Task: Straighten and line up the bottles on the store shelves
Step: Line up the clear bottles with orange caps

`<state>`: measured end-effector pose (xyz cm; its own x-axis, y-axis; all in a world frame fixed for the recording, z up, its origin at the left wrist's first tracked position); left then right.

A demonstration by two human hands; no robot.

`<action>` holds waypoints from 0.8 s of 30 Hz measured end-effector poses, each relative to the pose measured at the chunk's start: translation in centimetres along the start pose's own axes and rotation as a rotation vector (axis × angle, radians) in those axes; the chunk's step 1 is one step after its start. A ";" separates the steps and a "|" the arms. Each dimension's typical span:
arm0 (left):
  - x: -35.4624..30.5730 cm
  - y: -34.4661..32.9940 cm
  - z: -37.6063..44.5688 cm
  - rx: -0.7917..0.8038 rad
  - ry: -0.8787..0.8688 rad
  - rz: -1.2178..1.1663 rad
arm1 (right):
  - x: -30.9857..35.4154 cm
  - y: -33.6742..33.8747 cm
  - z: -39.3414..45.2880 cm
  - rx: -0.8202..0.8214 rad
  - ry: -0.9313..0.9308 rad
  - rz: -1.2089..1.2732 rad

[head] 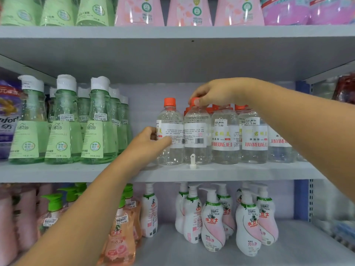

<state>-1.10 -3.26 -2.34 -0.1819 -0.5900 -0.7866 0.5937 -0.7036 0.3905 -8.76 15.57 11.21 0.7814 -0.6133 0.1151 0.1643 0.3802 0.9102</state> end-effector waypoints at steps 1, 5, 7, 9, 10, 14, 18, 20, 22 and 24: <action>0.1 0.1 0.1 -0.006 -0.003 -0.004 | -0.1 0.0 0.0 0.000 -0.008 0.020; 0.2 0.1 -0.1 -0.013 -0.011 0.000 | -0.8 0.2 0.3 -0.104 -0.082 -0.060; 0.1 0.2 -0.2 -0.016 -0.006 0.003 | -0.7 0.2 0.4 -0.122 -0.083 -0.069; 0.0 0.1 -0.2 -0.011 -0.002 0.014 | -0.5 0.3 0.2 -0.101 -0.071 -0.029; 0.0 0.0 -0.3 -0.005 -0.003 0.020 | -0.4 0.3 0.1 -0.083 -0.065 -0.016; -0.3 -0.1 -0.2 0.012 -0.037 0.015 | 0.1 0.3 -0.3 -0.037 -0.049 -0.024; -0.1 -0.1 0.1 0.009 -0.038 0.016 | -0.1 0.2 -0.1 -0.071 -0.077 -0.005; -0.1 -0.1 0.0 -0.004 -0.039 0.026 | -0.3 0.2 0.0 -0.152 -0.108 -0.024; -0.1 -0.1 -0.1 -0.009 -0.037 0.028 | -0.4 0.1 0.1 -0.163 -0.099 -0.010; -0.1 -0.1 0.0 -0.004 -0.036 0.027 | -0.3 0.3 0.0 -0.126 -0.073 0.013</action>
<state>-1.11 -3.09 -2.31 -0.1938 -0.6229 -0.7579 0.6016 -0.6857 0.4096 -8.94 15.87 11.45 0.7388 -0.6548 0.1594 0.2323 0.4694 0.8519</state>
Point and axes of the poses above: each hand's wrist, its own z-axis towards the middle knuckle, its own y-axis out of the back of the hand, x = y × z, the point moved 6 cm from there along z, towards the middle knuckle, and after that the axes turned 3 degrees about y, right-handed, at the moved point
